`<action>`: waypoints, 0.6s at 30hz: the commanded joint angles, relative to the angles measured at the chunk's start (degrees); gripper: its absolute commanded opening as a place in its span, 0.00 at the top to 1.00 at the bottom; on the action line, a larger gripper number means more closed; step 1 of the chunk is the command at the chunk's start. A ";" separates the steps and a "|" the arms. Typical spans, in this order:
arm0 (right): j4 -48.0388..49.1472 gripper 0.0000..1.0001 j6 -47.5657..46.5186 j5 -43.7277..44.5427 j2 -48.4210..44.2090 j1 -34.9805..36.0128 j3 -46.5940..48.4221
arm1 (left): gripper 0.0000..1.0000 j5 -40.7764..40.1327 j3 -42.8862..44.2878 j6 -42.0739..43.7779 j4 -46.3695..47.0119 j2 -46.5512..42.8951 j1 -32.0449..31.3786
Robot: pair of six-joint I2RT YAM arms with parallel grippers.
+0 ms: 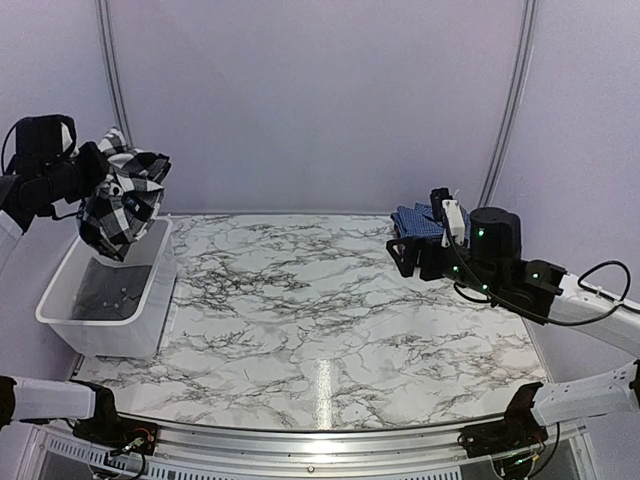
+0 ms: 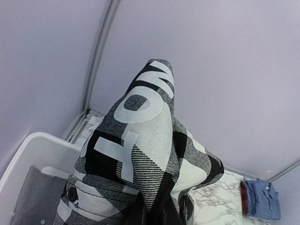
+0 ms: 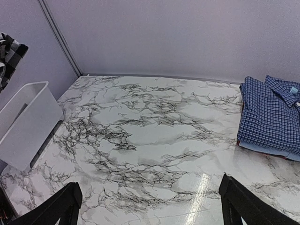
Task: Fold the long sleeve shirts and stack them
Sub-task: Pick up the square-folded shirt from the center of the board, then place the square-folded shirt at the center of the board.
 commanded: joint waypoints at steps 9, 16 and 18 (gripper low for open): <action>0.98 0.01 -0.57 -0.71 0.07 -0.14 4.26 | 1.00 5.28 18.09 5.19 9.38 6.22 -23.17; 0.05 0.01 -0.48 0.08 -0.15 -0.16 4.51 | 1.00 4.04 16.48 4.96 12.78 14.94 -38.56; -0.31 0.02 -0.48 0.26 -0.22 -0.20 4.44 | 1.00 4.85 15.44 4.45 13.56 17.86 -41.86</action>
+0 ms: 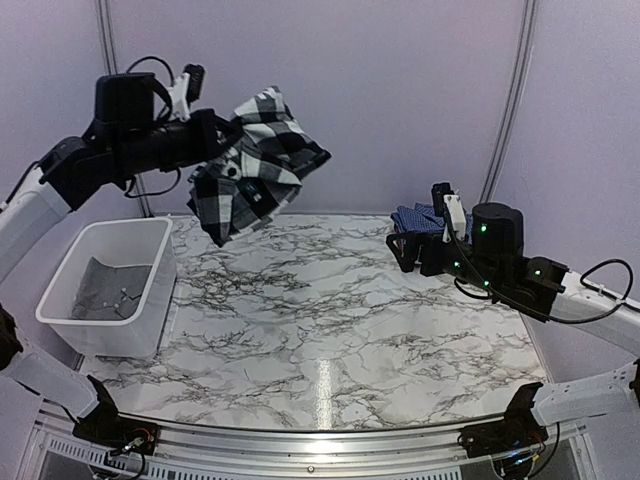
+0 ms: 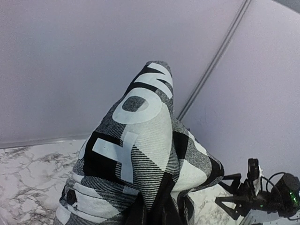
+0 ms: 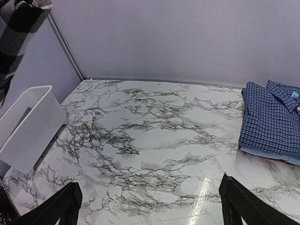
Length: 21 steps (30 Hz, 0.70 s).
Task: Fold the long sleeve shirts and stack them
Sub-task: Place the square-folded shirt at the center of the board.
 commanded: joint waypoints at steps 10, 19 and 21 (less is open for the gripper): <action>-2.10 0.02 -0.56 1.82 -0.84 -0.16 1.89 | 1.00 9.60 -11.84 -6.25 14.30 15.11 -13.29; -2.15 0.02 -2.02 -1.54 -0.73 -0.16 0.01 | 1.00 14.32 -12.57 -5.69 16.36 22.19 -16.06; -2.35 0.01 -2.23 -1.52 -0.94 -0.16 -0.11 | 1.00 11.25 -10.77 -3.03 15.44 21.80 -16.17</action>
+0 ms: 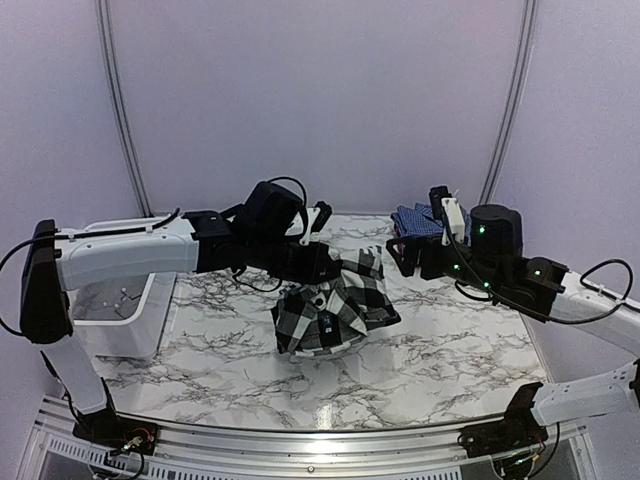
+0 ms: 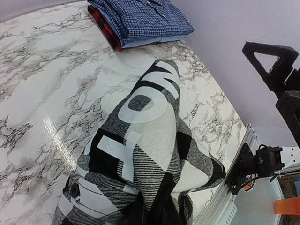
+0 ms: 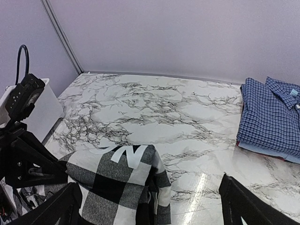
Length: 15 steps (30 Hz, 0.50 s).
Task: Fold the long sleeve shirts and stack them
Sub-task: Place the square-folded shirt at the center of the board.
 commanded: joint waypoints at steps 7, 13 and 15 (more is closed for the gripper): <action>-3.32 0.02 -1.56 -0.09 -0.78 -0.15 2.15 | 1.00 -10.10 15.40 13.70 -5.61 0.23 1.34; -5.36 0.01 -1.39 4.18 -1.49 -0.20 2.26 | 1.00 0.17 17.33 14.22 -6.49 1.86 -0.32; -6.83 0.02 -0.82 7.43 -1.58 -0.24 2.70 | 1.00 3.86 17.83 12.98 -6.02 2.74 -1.09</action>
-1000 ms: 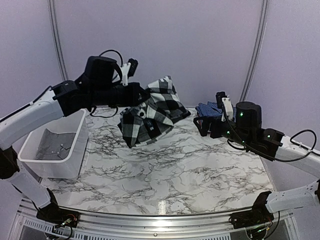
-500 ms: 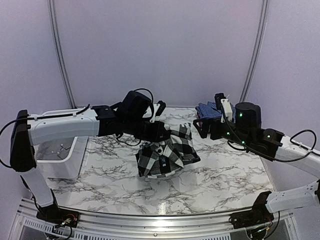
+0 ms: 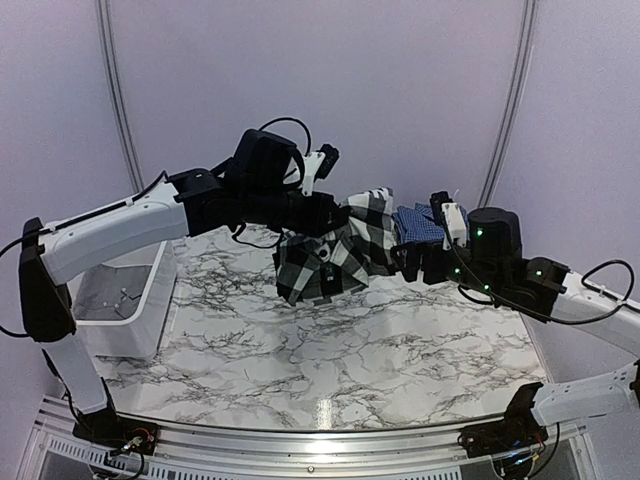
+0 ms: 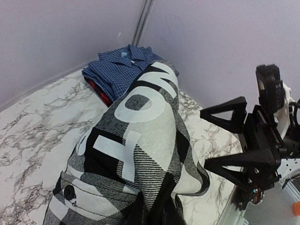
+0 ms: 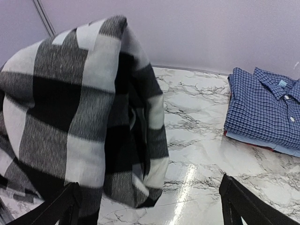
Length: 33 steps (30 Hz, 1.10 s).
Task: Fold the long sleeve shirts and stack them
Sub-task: Place the square-folded shirt at the center of the board, then flatten out the square-folded shirt at the center of the board.
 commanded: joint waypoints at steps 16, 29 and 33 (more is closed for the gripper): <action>-8.02 0.02 1.77 2.79 1.81 -2.88 3.35 | 0.12 20.47 -7.62 -14.42 3.47 9.37 12.03; -12.34 0.01 5.72 3.26 0.14 -7.64 -4.32 | 0.25 2.20 -9.00 0.01 -9.74 8.36 -9.10; -12.28 0.01 6.78 2.90 -1.63 -7.97 -6.16 | 0.25 -3.92 -7.84 1.56 -12.46 11.40 -15.40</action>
